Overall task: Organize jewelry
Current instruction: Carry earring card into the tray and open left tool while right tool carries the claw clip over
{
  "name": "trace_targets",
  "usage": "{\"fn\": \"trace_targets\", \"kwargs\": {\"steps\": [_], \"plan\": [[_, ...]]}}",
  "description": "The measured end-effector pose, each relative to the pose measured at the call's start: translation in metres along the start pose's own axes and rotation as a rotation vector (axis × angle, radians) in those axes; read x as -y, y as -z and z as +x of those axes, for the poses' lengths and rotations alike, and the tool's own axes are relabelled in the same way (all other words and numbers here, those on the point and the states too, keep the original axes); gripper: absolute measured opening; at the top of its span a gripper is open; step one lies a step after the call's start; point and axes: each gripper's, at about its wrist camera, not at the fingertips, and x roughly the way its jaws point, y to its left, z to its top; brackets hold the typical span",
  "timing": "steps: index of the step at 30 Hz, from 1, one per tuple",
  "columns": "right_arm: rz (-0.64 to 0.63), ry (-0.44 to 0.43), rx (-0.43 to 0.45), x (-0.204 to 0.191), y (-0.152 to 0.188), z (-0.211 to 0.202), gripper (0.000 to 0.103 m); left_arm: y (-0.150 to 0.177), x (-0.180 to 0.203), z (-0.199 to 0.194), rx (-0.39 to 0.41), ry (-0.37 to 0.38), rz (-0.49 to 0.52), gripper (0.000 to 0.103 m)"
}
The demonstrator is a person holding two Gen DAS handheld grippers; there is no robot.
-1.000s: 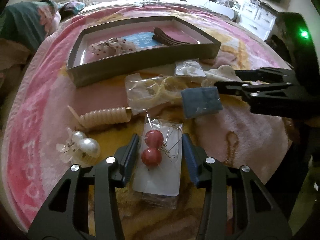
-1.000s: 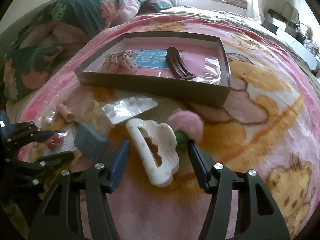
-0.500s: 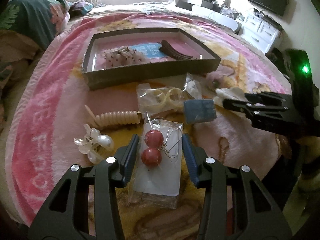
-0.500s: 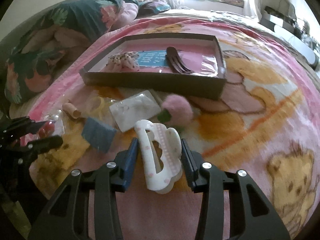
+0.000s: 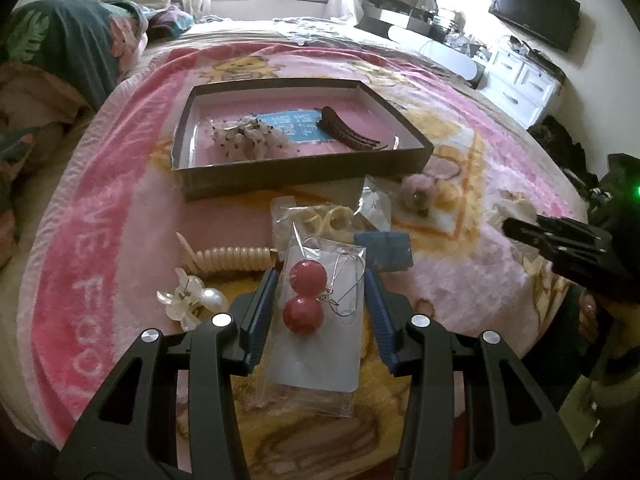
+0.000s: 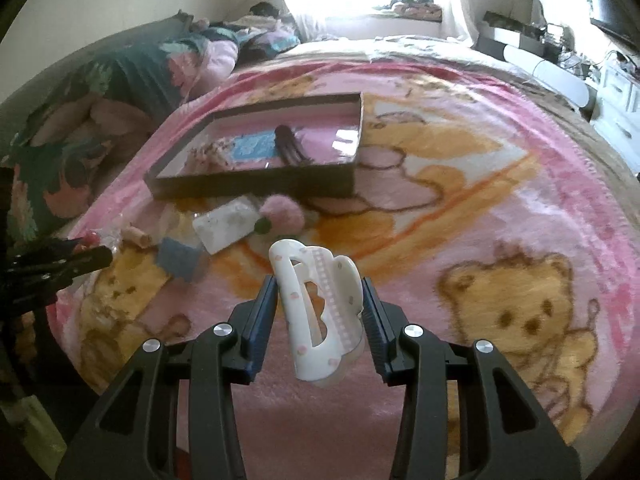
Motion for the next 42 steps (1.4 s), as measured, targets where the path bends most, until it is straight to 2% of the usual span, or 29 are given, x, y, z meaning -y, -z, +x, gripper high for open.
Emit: {"fn": "trace_targets", "kwargs": {"steps": [8, 21, 28, 42], "plan": [[0.025, -0.007, 0.047, 0.008, -0.018, -0.015, 0.040, -0.022, 0.007, -0.006, 0.035, -0.012, 0.020, 0.036], [-0.009, -0.061, 0.099, -0.006, -0.055, -0.014, 0.040, -0.073, 0.007, -0.010, 0.096, -0.039, 0.029, 0.036], [-0.025, -0.082, 0.133, -0.013, -0.077, -0.012, 0.040, -0.096, 0.005, -0.006, 0.104, -0.047, 0.030, 0.036], [-0.039, -0.068, 0.169, -0.007, -0.130, 0.002, 0.040, -0.131, 0.011, 0.020, 0.089, -0.043, 0.040, 0.036]]}}
